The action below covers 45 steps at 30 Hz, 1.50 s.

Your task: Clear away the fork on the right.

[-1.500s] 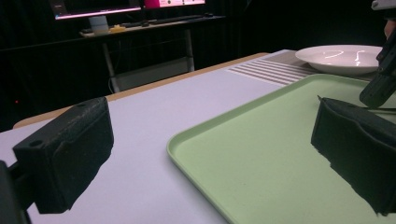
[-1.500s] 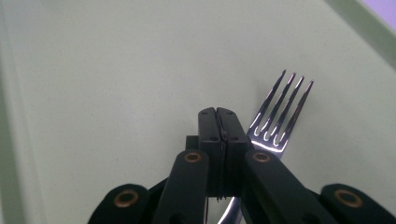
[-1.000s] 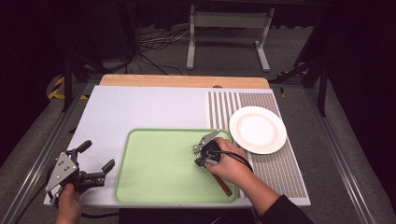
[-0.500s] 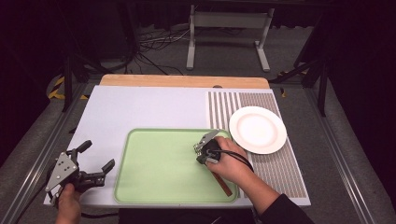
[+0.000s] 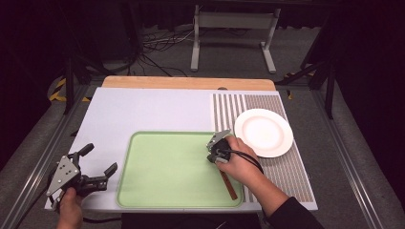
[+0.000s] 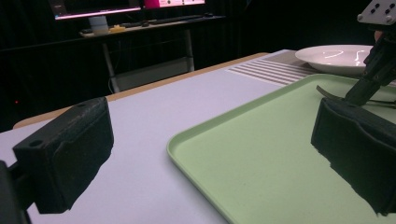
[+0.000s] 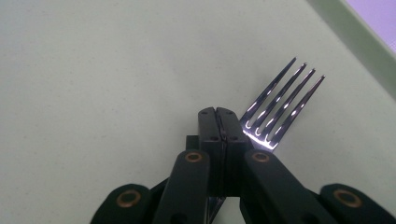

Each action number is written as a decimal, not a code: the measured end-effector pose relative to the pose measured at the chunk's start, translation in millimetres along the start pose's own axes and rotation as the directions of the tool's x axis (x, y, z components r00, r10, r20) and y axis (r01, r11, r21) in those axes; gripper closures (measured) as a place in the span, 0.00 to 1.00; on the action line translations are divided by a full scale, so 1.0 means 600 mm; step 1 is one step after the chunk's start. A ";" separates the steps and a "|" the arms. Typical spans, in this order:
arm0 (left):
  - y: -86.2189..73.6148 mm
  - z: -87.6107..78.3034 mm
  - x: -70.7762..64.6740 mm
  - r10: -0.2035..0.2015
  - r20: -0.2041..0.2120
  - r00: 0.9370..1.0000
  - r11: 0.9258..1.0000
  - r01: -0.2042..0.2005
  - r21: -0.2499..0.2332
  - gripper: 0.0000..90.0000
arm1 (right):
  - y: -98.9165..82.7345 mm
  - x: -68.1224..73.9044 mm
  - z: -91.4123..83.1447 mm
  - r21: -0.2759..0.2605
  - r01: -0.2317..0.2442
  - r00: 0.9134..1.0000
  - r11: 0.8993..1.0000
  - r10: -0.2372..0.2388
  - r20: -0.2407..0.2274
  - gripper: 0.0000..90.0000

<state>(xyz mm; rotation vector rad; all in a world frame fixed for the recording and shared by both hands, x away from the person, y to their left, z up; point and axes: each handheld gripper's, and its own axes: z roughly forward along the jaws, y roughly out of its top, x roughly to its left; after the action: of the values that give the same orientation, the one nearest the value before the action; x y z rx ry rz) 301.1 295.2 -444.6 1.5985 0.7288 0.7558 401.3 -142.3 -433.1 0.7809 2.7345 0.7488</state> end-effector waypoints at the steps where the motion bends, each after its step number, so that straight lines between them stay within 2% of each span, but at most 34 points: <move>1: 0.000 0.000 0.000 0.000 -0.001 1.000 1.000 0.000 0.001 0.00 | -0.001 -0.001 0.000 -0.001 -0.002 1.000 1.000 0.002 0.004 1.00; 12: 0.000 0.000 0.000 0.000 -0.002 1.000 1.000 0.000 -0.001 0.00 | -0.011 -0.021 -0.007 0.005 -0.049 0.998 0.999 0.049 0.038 1.00; 28: 0.000 0.000 0.000 -0.001 0.000 1.000 1.000 0.001 0.004 0.00 | -0.025 -0.042 -0.017 0.015 -0.090 0.992 0.996 0.089 0.089 1.00; 33: 0.000 0.001 0.000 0.002 0.000 1.000 1.000 -0.002 0.004 0.00 | -0.030 -0.047 -0.020 0.016 -0.109 0.989 0.994 0.107 0.097 1.00; 45: 0.000 0.001 0.000 -0.004 -0.001 1.000 1.000 0.004 0.004 0.00 | -0.035 -0.052 -0.028 0.005 -0.116 0.988 0.993 0.115 0.102 1.00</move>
<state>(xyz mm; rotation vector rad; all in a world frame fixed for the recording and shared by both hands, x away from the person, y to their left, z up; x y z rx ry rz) 301.4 295.1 -444.9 1.5996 0.7341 0.7527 413.0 -181.6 -428.5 0.9598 2.6233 0.6965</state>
